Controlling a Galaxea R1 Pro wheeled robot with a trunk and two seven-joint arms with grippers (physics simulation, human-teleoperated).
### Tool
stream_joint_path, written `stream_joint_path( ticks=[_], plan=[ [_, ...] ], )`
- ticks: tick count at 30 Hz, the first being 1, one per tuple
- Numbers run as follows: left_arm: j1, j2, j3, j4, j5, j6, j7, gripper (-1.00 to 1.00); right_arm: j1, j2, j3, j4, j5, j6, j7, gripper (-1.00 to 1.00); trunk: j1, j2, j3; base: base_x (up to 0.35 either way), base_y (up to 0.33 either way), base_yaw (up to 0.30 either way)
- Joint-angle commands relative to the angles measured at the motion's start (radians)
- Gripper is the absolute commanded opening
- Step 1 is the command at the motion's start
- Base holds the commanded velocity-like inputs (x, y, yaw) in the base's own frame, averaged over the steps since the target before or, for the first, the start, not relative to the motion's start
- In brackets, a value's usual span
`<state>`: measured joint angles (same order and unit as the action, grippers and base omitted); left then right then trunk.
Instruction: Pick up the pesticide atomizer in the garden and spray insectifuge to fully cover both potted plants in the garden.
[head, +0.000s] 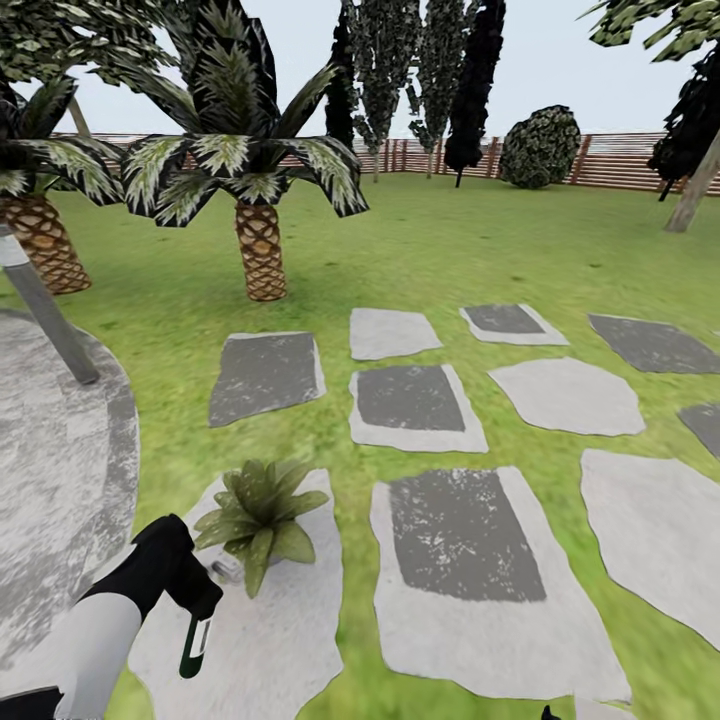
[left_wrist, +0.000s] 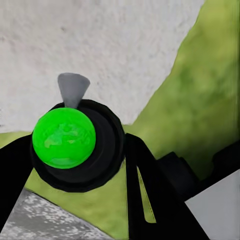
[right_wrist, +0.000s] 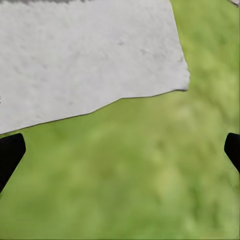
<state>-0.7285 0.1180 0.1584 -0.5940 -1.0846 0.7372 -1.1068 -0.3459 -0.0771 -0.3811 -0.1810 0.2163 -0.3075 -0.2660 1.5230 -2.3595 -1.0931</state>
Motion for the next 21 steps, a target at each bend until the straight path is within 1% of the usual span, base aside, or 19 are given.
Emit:
stream_joint_path(
  ticks=[1,3,5,8,10,12,14,16,19,21],
  plan=[
    [-0.001,0.0,0.005,-0.001,-0.008,0.009,-0.009,-1.0,-0.001,0.0,-0.007,0.001,0.011,-0.003,-0.002,1.0,0.0,0.0,-0.001,0.244,-0.235,0.256],
    [0.0,0.001,0.004,-0.001,-0.008,0.02,-0.012,-1.0,-0.001,0.0,-0.007,0.001,0.011,-0.003,-0.002,1.0,0.0,0.0,-0.001,0.212,-0.183,0.267],
    [-0.002,0.005,-0.001,-0.001,-0.008,0.028,-0.02,-1.0,-0.001,0.0,-0.007,0.001,0.011,-0.003,-0.002,1.0,0.0,0.0,-0.001,0.018,-0.014,0.277],
    [-0.007,0.003,-0.004,-0.003,-0.016,0.027,-0.053,-1.0,-0.001,0.0,-0.007,0.001,0.011,-0.002,-0.002,1.0,0.0,0.0,-0.001,0.003,-0.002,0.277],
    [-0.046,0.005,-0.005,-0.002,-0.052,0.028,-0.102,-1.0,-0.001,0.0,-0.007,0.001,0.011,-0.002,-0.002,1.0,0.0,0.0,-0.001,0.001,0.0,0.277],
    [-0.071,0.006,-0.005,-0.001,-0.078,0.028,-0.148,-1.0,-0.001,0.0,-0.007,0.001,0.011,-0.002,-0.002,1.0,0.0,0.0,-0.001,0.0,0.0,0.277],
    [-0.106,0.003,-0.005,-0.001,-0.13,0.028,-0.214,-1.0,-0.001,0.0,-0.007,0.001,0.011,-0.003,-0.002,1.0,0.0,0.0,-0.001,0.0,0.0,0.277],
    [-0.148,0.001,-0.004,-0.001,-0.188,0.028,-0.248,-1.0,-0.001,0.0,-0.007,0.001,0.01,-0.004,-0.002,1.0,0.0,0.0,-0.001,0.0,0.0,0.277],
    [-0.171,0.001,-0.004,-0.001,-0.208,0.028,-0.257,-1.0,-0.001,-0.001,-0.008,0.0,0.009,-0.004,-0.002,1.0,0.0,0.0,-0.001,0.0,0.0,0.266],
    [-0.175,0.0,-0.005,-0.001,-0.211,0.028,-0.258,-1.0,-0.001,-0.002,-0.008,0.0,0.01,-0.004,-0.002,1.0,0.0,0.0,-0.001,0.0,0.0,0.079]
  ],
)
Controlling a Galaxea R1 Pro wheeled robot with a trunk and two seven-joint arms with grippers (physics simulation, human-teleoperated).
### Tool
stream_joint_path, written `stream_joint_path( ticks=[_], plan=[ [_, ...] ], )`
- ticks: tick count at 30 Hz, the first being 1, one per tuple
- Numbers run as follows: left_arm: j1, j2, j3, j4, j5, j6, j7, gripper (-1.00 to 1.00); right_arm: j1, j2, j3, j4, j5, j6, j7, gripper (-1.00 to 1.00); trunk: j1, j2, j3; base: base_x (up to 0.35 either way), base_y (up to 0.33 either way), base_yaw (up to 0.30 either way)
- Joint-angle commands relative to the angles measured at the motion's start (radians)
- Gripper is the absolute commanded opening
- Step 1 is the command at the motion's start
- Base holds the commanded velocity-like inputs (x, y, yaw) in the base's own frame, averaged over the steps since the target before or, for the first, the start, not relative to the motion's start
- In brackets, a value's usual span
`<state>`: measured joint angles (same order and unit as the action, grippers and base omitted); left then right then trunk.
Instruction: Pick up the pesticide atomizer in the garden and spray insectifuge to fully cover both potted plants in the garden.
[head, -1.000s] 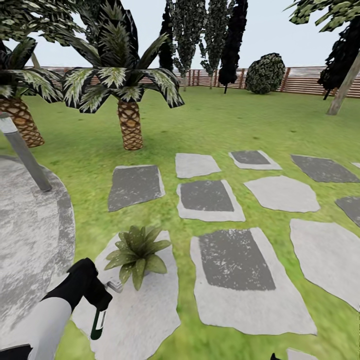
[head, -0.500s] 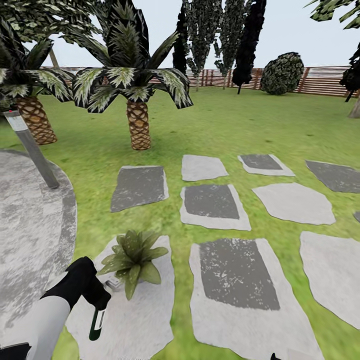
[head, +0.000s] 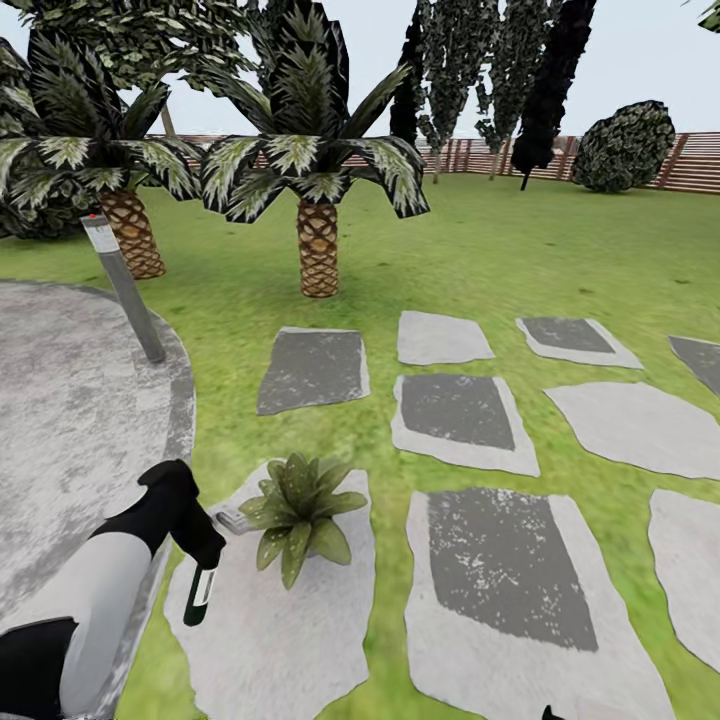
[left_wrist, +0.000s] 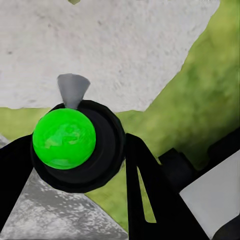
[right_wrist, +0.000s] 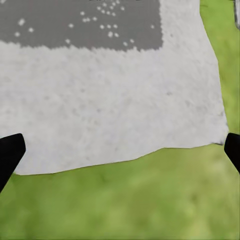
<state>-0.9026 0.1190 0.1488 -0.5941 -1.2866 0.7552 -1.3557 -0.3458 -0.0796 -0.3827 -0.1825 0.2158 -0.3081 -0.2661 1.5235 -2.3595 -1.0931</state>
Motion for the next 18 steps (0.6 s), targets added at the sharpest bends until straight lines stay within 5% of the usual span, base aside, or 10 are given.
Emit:
stream_joint_path(
  ticks=[1,18],
  plan=[
    [-0.001,-0.002,0.005,-0.001,-0.009,0.01,-0.009,-1.0,-0.001,0.0,-0.007,0.001,0.011,-0.003,-0.002,1.0,0.0,0.0,-0.001,0.0,0.0,0.012],
    [-0.001,-0.001,0.005,-0.001,-0.02,0.01,-0.009,-1.0,-0.001,-0.003,-0.005,0.001,0.011,-0.002,-0.002,1.0,0.0,0.0,-0.001,0.155,-0.184,0.034]
  ],
)
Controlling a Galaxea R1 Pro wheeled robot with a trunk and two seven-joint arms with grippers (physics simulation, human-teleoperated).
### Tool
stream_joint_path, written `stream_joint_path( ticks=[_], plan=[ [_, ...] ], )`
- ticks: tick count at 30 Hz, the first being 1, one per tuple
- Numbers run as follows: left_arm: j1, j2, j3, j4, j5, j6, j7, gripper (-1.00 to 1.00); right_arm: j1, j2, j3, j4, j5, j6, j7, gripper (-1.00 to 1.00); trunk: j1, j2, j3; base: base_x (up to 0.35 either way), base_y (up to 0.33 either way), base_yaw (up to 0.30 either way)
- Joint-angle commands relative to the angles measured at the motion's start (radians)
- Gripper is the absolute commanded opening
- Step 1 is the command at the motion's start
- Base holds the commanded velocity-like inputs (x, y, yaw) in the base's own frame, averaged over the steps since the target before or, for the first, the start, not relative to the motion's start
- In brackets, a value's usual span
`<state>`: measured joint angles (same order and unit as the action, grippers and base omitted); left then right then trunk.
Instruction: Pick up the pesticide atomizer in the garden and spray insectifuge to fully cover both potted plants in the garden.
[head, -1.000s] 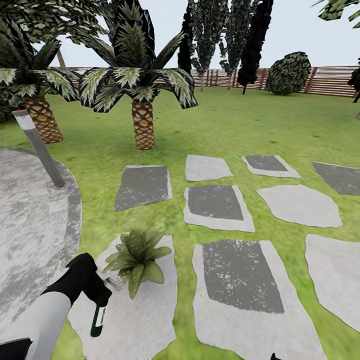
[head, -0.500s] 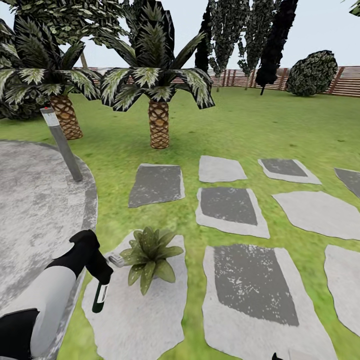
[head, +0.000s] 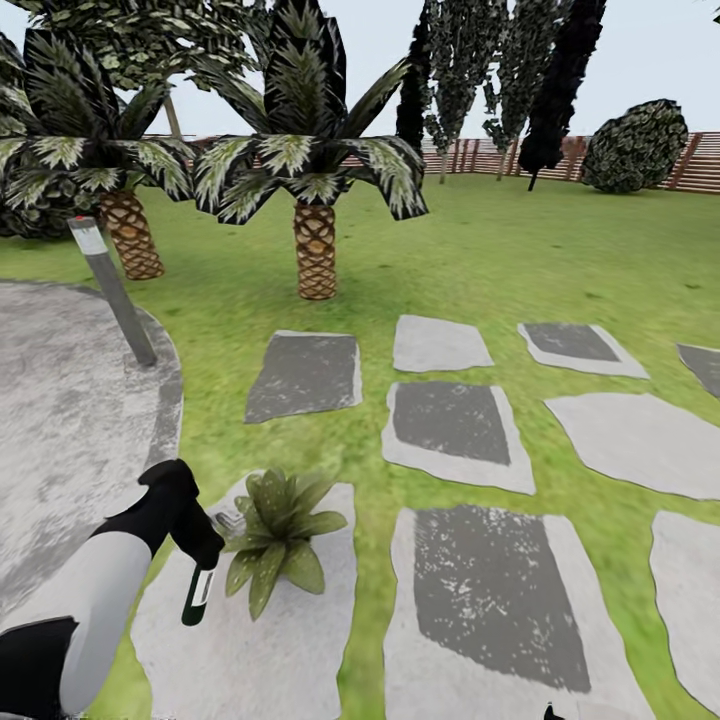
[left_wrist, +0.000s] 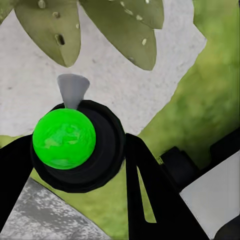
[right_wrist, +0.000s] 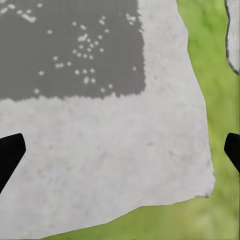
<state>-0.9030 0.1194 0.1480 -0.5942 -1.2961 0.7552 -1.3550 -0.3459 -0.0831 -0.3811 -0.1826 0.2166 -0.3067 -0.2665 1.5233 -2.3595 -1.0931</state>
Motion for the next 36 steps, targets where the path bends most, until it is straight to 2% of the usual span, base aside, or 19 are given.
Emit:
stream_joint_path(
  ticks=[1,3,5,8,10,16,23,26,30,32,36],
  plan=[
    [-0.003,-0.003,0.005,-0.001,-0.02,0.01,-0.013,-1.0,-0.001,0.0,-0.007,0.002,0.01,-0.003,-0.002,1.0,0.0,0.0,-0.001,0.122,-0.26,0.263],
    [-0.018,-0.008,0.005,-0.001,-0.06,0.01,-0.04,-1.0,-0.001,0.0,-0.007,0.002,0.01,-0.003,-0.002,1.0,0.0,0.0,-0.001,0.176,-0.237,0.265],
    [-0.043,-0.007,0.005,-0.002,-0.135,0.009,-0.143,-1.0,-0.001,0.0,-0.007,0.002,0.01,-0.003,-0.002,1.0,0.0,0.0,-0.001,0.224,-0.209,0.086],
    [-0.053,-0.012,0.005,-0.027,-0.203,0.009,-0.201,-1.0,-0.001,0.0,-0.007,0.002,0.01,-0.003,-0.002,1.0,0.0,0.0,-0.001,0.234,-0.202,0.016],
    [-0.055,-0.013,0.005,-0.04,-0.215,0.009,-0.209,-1.0,-0.001,0.0,-0.007,0.002,0.01,-0.003,-0.002,1.0,0.0,0.0,-0.001,0.229,-0.206,0.003],
    [-0.056,-0.014,0.007,-0.042,-0.22,0.009,-0.211,-1.0,-0.001,0.0,-0.007,0.002,0.01,-0.003,-0.002,1.0,0.0,0.0,-0.001,0.068,-0.269,0.136],
    [-0.056,-0.013,0.005,-0.042,-0.224,0.009,-0.211,-1.0,-0.001,0.002,-0.007,0.003,0.01,-0.003,-0.002,1.0,0.0,0.0,-0.001,-0.093,-0.276,0.27],
    [-0.057,-0.008,0.003,-0.044,-0.224,0.005,-0.214,-1.0,-0.001,0.001,-0.007,0.003,0.01,-0.003,-0.002,1.0,0.0,0.0,-0.001,-0.041,-0.088,0.064],
    [-0.089,0.0,-0.057,-0.044,-0.272,-0.006,-0.216,-1.0,-0.001,0.002,-0.007,0.003,0.01,-0.003,-0.002,1.0,0.0,0.0,-0.001,-0.003,-0.006,0.015],
    [-0.105,0.002,-0.072,-0.044,-0.282,-0.007,-0.216,-1.0,-0.001,0.002,-0.007,0.003,0.01,-0.004,-0.002,1.0,0.0,0.0,-0.001,0.0,-0.001,0.151],
    [-0.116,-0.004,-0.078,-0.044,-0.287,-0.008,-0.216,-1.0,-0.001,0.002,-0.007,0.003,0.01,-0.004,-0.002,1.0,0.0,0.0,-0.001,0.0,0.0,0.252]
  ],
)
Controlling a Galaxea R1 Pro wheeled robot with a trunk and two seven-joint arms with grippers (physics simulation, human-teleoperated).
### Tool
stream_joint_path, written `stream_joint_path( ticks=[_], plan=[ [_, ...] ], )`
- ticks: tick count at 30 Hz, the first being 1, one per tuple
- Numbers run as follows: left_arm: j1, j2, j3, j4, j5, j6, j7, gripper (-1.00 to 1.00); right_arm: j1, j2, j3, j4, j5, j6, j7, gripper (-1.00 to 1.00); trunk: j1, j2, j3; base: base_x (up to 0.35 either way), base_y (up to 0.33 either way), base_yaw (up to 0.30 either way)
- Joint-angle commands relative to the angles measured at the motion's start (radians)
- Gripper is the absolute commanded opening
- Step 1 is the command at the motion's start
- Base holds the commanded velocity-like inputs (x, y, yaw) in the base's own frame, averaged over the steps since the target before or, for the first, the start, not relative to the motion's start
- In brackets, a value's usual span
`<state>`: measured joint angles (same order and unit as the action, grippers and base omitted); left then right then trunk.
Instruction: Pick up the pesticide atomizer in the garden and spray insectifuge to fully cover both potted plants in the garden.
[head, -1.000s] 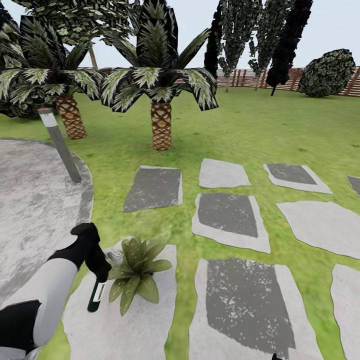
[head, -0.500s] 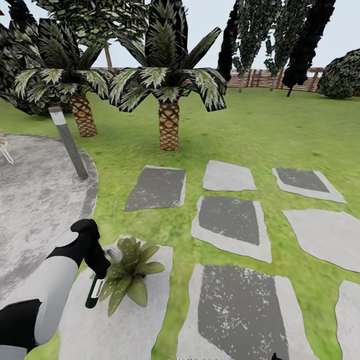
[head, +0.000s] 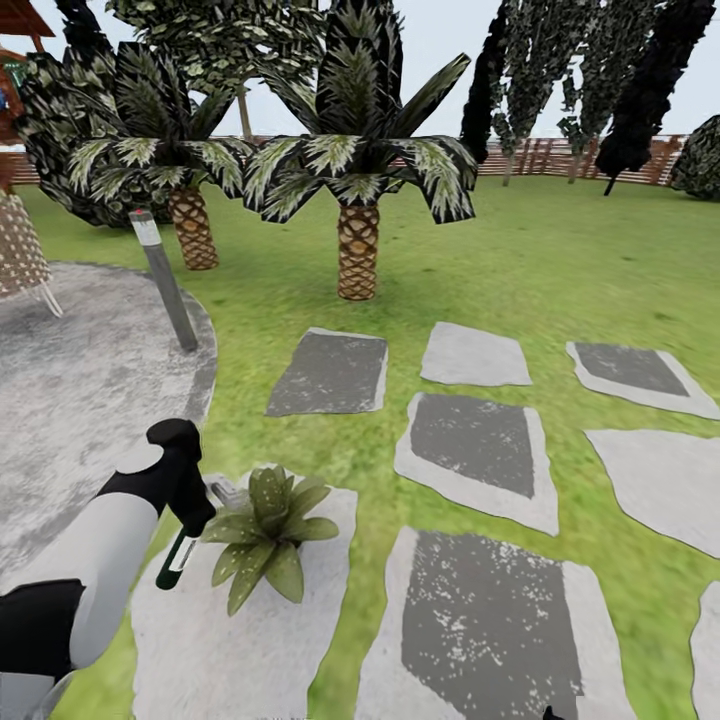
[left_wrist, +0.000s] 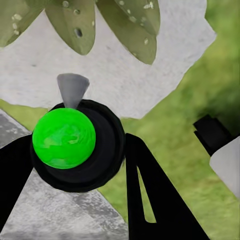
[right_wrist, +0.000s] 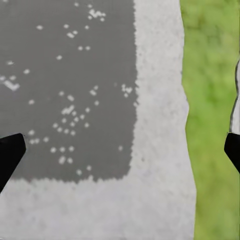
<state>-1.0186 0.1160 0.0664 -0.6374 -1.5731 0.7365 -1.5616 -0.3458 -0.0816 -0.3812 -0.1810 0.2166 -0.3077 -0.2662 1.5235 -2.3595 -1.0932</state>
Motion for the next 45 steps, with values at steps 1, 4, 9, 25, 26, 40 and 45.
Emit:
stream_joint_path(
  ticks=[1,4,9,25,26,40,45],
  plan=[
    [-0.001,-0.003,0.004,-0.001,-0.01,0.011,-0.009,-1.0,-0.001,0.0,-0.007,0.002,0.01,-0.003,-0.002,1.0,0.0,0.0,-0.001,0.006,-0.005,0.274],
    [0.0,-0.008,0.003,-0.001,-0.01,0.011,-0.009,-1.0,-0.001,0.0,-0.007,0.002,0.01,-0.002,-0.002,1.0,0.0,0.0,-0.001,0.091,-0.137,0.201],
    [0.0,-0.01,0.004,-0.001,-0.01,0.012,-0.009,-1.0,-0.001,0.0,-0.007,0.002,0.01,-0.002,-0.002,1.0,0.0,0.0,-0.001,0.12,-0.237,0.017],
    [0.006,0.002,0.003,-0.001,-0.01,0.012,-0.009,-1.0,-0.001,0.002,-0.007,0.002,0.01,-0.002,-0.002,1.0,0.0,0.0,-0.001,0.005,-0.271,0.1],
    [0.008,0.005,0.003,-0.001,-0.01,0.012,-0.009,-1.0,-0.001,0.002,-0.007,0.002,0.01,-0.002,-0.002,1.0,0.0,0.0,-0.001,0.0,-0.273,0.275],
    [0.024,0.051,0.013,0.006,-0.002,0.015,-0.009,-1.0,-0.001,0.002,-0.007,0.002,0.01,-0.002,-0.002,1.0,0.0,0.0,-0.001,0.0,-0.273,0.277],
    [0.061,0.057,0.021,0.011,0.005,0.016,-0.009,-1.0,-0.001,0.002,-0.007,0.002,0.01,-0.002,-0.002,1.0,0.0,0.0,-0.001,0.0,-0.259,0.277]
  ],
)
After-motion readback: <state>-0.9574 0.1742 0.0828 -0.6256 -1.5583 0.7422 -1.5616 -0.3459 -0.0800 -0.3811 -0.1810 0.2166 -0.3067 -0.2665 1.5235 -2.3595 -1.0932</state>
